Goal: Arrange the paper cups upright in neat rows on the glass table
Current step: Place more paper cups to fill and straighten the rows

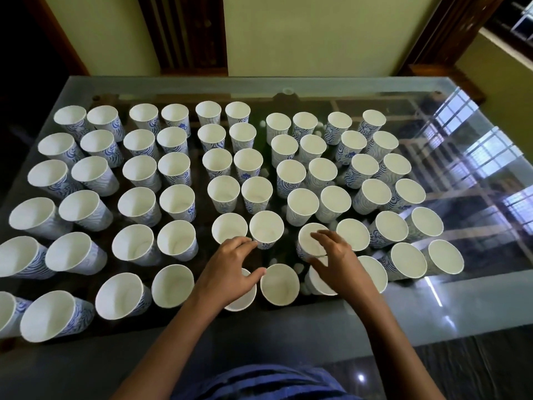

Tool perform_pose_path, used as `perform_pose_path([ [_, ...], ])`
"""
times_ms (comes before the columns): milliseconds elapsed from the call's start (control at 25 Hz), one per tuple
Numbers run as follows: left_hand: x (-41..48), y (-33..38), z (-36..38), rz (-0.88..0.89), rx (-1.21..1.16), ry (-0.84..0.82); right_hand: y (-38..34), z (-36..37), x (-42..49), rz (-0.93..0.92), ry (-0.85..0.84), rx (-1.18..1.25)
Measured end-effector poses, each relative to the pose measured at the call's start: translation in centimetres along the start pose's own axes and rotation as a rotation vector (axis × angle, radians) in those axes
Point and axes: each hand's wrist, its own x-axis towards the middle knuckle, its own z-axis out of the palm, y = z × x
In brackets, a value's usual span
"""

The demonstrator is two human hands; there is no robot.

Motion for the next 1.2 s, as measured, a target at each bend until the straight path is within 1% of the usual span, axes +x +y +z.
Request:
perform_pose_path([
  [120,2.7,2.1,1.2,0.064,-0.014,-0.063,1.9,-1.7,1.1,0.051,0.043,-0.023],
  [280,6.5,5.1,3.4,0.156,0.049,-0.184,4.4,-3.7,1.7,0.093,0.018,-0.060],
  [400,7.9,5.9,4.7,0.159,0.089,-0.260,5.7,-4.7,2.1,0.100,-0.005,-0.075],
  [560,8.5,5.7,5.4,0.141,0.112,-0.299,6.8,-5.0,2.9,0.103,-0.071,-0.072],
  [680,8.7,5.6,5.6,0.127,0.082,-0.298,7.2,-4.9,3.2,0.095,-0.093,-0.069],
  [960,8.7,6.0,5.9,0.112,0.063,-0.239,7.6,-4.9,3.1,0.087,-0.074,-0.055],
  [1200,6.6,7.4,5.4,0.181,0.031,-0.106,8.0,-5.7,0.0,0.074,0.014,-0.010],
])
